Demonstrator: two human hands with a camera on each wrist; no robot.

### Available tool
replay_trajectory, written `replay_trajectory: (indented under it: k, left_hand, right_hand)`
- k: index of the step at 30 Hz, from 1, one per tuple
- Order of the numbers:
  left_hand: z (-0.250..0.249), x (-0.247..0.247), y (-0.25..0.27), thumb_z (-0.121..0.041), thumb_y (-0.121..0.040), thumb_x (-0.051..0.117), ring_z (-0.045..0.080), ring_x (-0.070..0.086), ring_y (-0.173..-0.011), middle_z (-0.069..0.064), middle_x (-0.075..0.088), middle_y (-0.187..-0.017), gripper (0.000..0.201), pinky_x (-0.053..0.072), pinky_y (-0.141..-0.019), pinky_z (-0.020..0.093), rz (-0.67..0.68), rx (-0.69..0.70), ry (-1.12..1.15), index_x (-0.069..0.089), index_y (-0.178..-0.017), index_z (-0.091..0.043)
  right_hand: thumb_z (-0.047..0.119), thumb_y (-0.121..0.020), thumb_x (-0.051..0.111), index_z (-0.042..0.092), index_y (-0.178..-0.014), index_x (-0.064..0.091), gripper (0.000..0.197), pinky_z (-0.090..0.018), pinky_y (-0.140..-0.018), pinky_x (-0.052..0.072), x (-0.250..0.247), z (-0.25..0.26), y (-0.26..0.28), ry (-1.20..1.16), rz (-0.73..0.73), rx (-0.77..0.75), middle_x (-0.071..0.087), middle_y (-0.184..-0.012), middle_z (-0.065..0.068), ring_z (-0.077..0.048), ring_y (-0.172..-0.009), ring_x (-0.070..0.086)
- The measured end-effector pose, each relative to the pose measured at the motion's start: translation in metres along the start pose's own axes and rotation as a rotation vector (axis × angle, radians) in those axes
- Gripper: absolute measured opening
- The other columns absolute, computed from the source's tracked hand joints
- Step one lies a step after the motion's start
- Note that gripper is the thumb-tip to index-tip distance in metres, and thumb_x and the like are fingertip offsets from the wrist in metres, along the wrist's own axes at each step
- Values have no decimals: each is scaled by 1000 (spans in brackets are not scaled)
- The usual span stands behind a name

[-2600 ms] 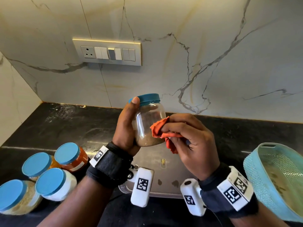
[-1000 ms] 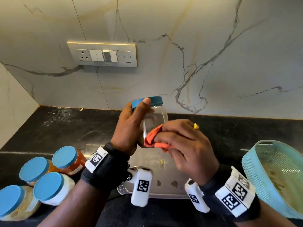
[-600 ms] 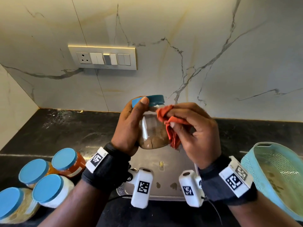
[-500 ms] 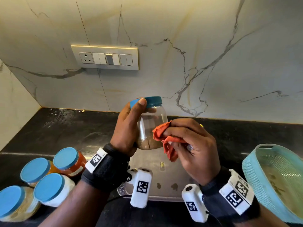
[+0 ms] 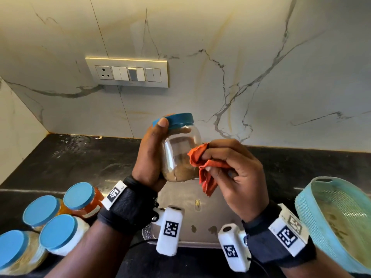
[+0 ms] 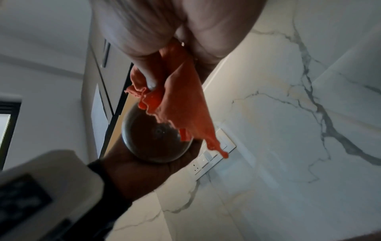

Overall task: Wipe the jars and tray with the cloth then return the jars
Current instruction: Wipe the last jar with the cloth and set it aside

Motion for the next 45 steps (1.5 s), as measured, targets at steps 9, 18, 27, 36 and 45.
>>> replay_trajectory:
  k: [9,18,27,36,45]
  left_hand:
    - [4,2,1,-58,-77,79,46,58,-119,29,60,-134,90,47,-100,61,-25,51,-42,50,-142,-2]
    - [14,-5,3,-49,-69,80,32,73,-95,14,73,-105,68,61,-88,50,-64,58,-322,59,-125,-16]
    - [7,-7,-4,-48,-75,75,33,68,-101,32,66,-119,76,58,-80,40,-105,70,-144,56,-132,-2]
    - [19,3,-4,-44,-82,72,47,63,-116,33,62,-129,73,53,-99,58,-39,35,-103,54,-136,1]
    - [5,2,-9,-53,-78,68,34,68,-98,28,68,-114,79,58,-78,40,-32,24,-112,60,-127,8]
  right_hand:
    - [2,-89,72,8,-102,78,15,-35,-88,56,3,2,4,172,23,-106,70,-109,-6,-21,-102,67]
    - [10,-96,63,9,-109,77,19,-28,-92,54,15,7,-4,290,90,-162,69,-107,-9,-24,-99,66]
    - [3,-94,67,10,-110,77,20,-32,-93,53,16,16,4,225,50,-109,69,-111,-5,-21,-104,65]
    - [0,-89,71,7,-104,77,17,-30,-89,55,-6,-2,-24,210,-44,-40,70,-105,-6,-18,-99,67]
    - [0,-91,67,7,-103,77,18,-24,-96,49,10,13,1,277,98,-184,70,-109,-7,-20,-101,66]
Point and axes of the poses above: each hand's wrist, its own y-axis away from the middle knuckle, its own x-axis out of the palm, z = x × y, the point moved 7 cm from there along -y, towards the middle knuckle
